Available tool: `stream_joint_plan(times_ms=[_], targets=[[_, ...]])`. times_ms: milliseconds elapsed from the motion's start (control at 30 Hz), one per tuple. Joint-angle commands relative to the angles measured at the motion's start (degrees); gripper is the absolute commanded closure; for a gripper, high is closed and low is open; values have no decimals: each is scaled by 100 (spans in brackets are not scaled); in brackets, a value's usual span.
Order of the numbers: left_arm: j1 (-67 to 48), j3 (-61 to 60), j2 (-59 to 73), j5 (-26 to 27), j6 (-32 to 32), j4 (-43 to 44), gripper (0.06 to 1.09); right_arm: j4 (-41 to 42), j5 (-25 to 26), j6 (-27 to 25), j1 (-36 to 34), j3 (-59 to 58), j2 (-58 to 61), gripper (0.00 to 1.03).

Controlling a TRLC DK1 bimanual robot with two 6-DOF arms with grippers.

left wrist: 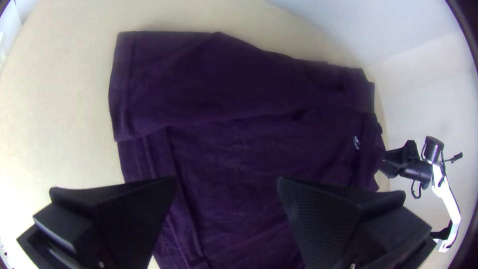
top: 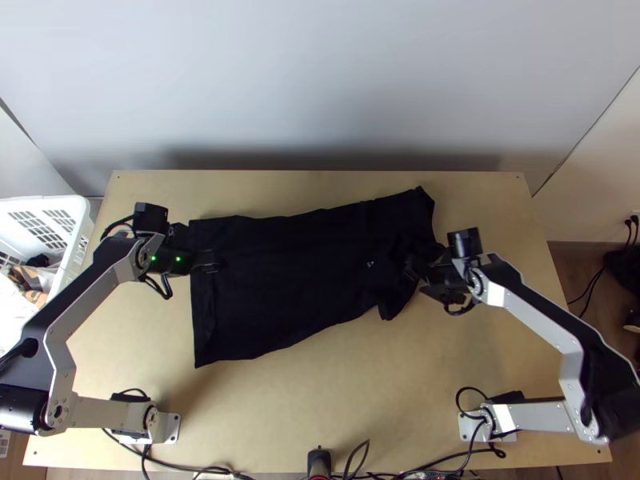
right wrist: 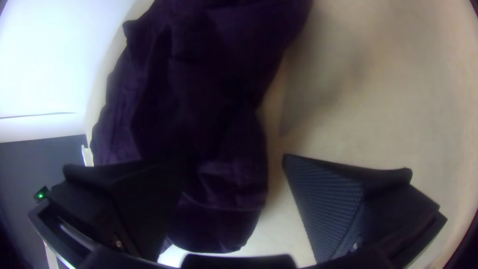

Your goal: Fold the t-shirt

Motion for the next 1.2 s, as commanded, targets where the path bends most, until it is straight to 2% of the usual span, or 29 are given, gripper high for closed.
stream_joint_plan(times_ms=[0,33,67,233,367,500,700,800,933,1167], targets=[[39,-38,-55,-9,29,-16,11,435,-85,579,75,158,481,75],[65,-29,-64,-9,29,-16,11,426,-85,667,-48,176,437,98],[83,-29,-72,-9,29,-16,11,382,-85,720,-153,149,411,100],[170,-90,-72,-1,82,-16,11,-611,-93,324,-356,123,-389,100],[170,-169,-72,-1,108,19,11,-2000,-85,52,-285,290,-1312,100],[170,-266,-64,8,99,90,11,-3388,-85,157,-4,536,-1883,100],[109,-284,-29,34,82,204,11,-4654,-85,694,910,905,-2217,100],[74,-257,-11,43,73,213,11,-5023,-93,1098,1279,1266,-2129,100],[74,-222,7,43,82,221,11,-5225,-260,1098,1429,1564,-1866,100],[83,-205,-11,61,99,213,11,-5129,-313,527,2114,1046,-1426,100]])
